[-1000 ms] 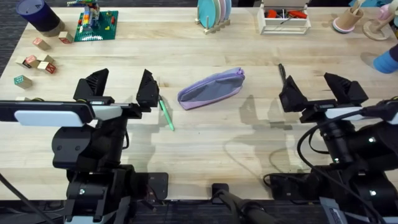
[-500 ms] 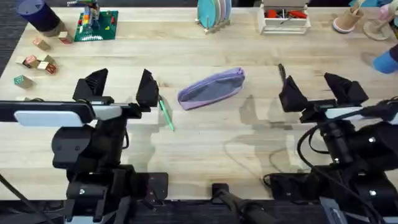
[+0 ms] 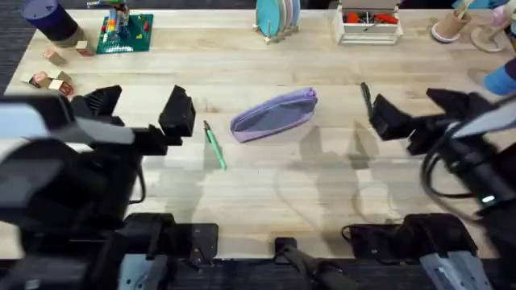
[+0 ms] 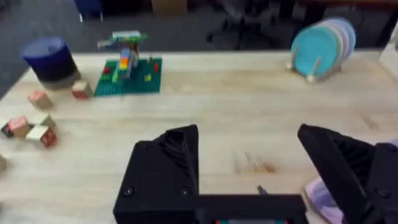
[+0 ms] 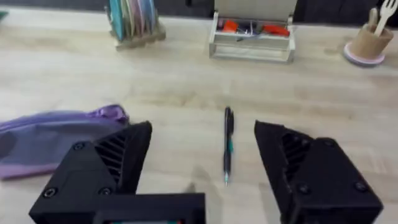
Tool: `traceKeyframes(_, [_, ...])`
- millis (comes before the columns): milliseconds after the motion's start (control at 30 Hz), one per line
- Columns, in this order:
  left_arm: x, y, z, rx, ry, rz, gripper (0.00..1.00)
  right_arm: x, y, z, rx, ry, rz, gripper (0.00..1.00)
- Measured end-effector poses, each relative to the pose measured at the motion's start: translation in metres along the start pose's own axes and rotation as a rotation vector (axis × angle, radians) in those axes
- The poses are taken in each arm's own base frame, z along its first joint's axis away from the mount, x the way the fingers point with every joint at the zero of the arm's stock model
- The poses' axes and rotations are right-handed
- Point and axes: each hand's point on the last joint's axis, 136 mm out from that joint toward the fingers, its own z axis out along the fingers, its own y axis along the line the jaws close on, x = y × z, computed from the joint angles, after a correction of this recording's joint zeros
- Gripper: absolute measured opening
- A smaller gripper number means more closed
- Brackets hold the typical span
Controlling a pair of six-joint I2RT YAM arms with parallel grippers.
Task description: Unzip the bag, pick up the pens from the table one at a time and place them inside, then zip the bag closed.
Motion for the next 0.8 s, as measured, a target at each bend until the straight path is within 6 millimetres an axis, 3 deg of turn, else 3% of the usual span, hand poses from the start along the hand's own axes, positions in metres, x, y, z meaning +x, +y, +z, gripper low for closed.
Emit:
traceKeyframes(200, [-0.029,-0.001,0.002,0.007,0.165,0.004,0.994,-0.034,0.002,0.001,-0.026,0.248,0.014,0.995])
traceKeyframes(400, [-0.059,-0.004,0.016,0.027,0.298,0.004,0.994,-0.061,0.002,0.017,-0.041,0.441,0.037,0.995])
traceKeyframes(600, [-0.050,-0.007,0.035,0.040,0.441,0.004,0.995,-0.069,0.000,0.036,-0.046,0.520,0.044,0.996])
traceKeyframes(800, [-0.049,-0.008,0.044,0.047,0.470,0.021,0.994,-0.066,0.000,0.039,-0.048,0.534,0.041,0.995])
